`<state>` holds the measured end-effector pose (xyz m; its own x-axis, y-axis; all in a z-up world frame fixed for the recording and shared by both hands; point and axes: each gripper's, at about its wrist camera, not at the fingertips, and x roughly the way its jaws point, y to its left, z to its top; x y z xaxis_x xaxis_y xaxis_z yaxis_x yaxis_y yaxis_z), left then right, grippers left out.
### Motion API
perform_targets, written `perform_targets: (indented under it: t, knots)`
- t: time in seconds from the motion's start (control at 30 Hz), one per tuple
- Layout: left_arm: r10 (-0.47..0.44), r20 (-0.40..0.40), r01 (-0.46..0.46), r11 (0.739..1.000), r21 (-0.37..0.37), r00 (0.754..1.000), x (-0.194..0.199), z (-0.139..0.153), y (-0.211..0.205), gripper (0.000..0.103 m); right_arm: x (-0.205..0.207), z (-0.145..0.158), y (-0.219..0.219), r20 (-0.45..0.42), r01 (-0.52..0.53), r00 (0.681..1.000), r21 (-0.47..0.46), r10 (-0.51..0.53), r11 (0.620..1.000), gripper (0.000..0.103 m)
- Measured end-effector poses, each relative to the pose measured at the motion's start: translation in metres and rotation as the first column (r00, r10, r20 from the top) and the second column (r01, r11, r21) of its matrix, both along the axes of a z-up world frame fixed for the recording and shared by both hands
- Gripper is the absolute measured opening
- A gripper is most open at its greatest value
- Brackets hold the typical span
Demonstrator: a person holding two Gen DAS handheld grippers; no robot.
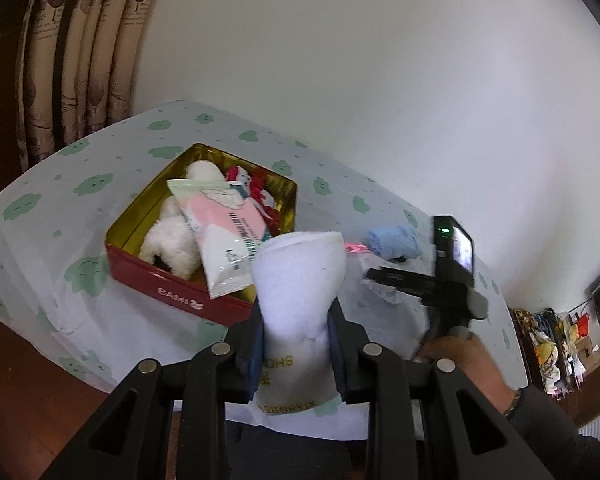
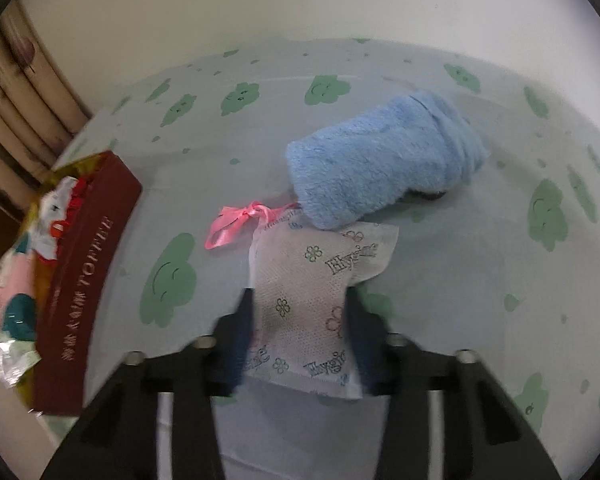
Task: Organize soft objects
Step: 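Carry the tissue packet with the right gripper toward the tin box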
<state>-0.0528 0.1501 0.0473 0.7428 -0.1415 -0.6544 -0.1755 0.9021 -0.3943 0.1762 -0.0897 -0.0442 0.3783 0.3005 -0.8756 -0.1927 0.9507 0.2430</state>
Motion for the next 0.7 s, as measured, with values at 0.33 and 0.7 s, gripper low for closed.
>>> perform_targets:
  t: [0.33,0.7]
  knots:
    - [0.027,-0.011,-0.027,1.0,0.005,1.0,0.0,-0.006,0.005,0.029,-0.026,0.011,-0.034,-0.045,0.024,0.999,0.169,-0.016,0.985,0.017]
    - [0.064,0.002,-0.064,0.997,0.039,0.998,-0.006,-0.003,0.01,0.03,-0.049,0.074,-0.007,0.018,-0.088,0.996,0.318,0.087,0.944,0.017]
